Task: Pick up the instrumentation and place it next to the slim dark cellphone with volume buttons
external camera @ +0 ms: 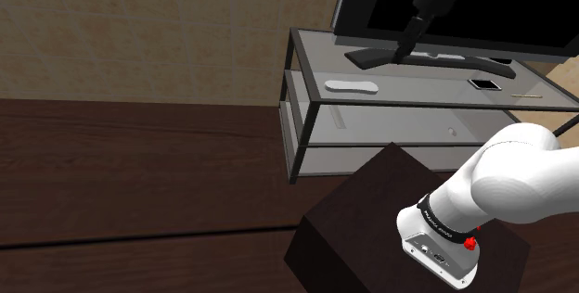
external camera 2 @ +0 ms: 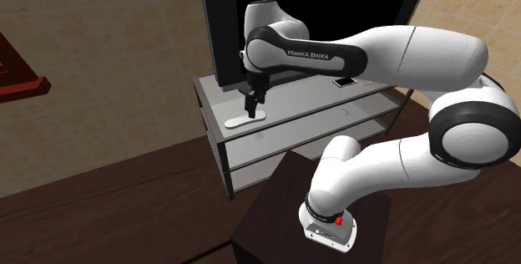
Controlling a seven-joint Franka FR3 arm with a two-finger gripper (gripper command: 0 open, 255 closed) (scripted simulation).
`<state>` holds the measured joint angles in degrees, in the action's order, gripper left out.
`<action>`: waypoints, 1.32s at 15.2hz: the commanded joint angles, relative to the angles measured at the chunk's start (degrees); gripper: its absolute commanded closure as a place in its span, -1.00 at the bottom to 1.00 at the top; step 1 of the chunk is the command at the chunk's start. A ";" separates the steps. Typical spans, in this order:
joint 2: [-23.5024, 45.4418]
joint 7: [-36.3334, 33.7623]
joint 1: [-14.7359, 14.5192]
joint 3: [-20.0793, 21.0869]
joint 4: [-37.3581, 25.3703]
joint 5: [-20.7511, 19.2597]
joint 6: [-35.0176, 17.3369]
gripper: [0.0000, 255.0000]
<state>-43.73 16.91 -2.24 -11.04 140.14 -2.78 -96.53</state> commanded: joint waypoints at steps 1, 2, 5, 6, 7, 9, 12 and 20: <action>2.13 5.46 -0.42 -2.70 1.42 -2.14 -3.66 -1.00; 3.33 7.85 -0.68 -3.87 1.84 -2.99 -5.32 -1.00; 7.58 14.95 -1.67 -7.45 2.53 -5.25 -10.47 -1.00; 9.21 17.32 -2.05 -8.64 2.56 -5.85 -12.23 -1.00; 10.94 19.70 -2.43 -9.80 2.50 -6.36 -14.01 -1.00; 14.67 24.47 -3.40 -12.18 2.09 -7.13 -17.57 -1.00; 20.94 31.84 -5.05 -15.60 0.79 -7.32 -22.88 -1.00; 40.81 54.26 -9.54 -22.53 -6.35 -0.14 -35.43 -1.00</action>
<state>-5.83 67.59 -11.36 -32.85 134.91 -4.49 -130.27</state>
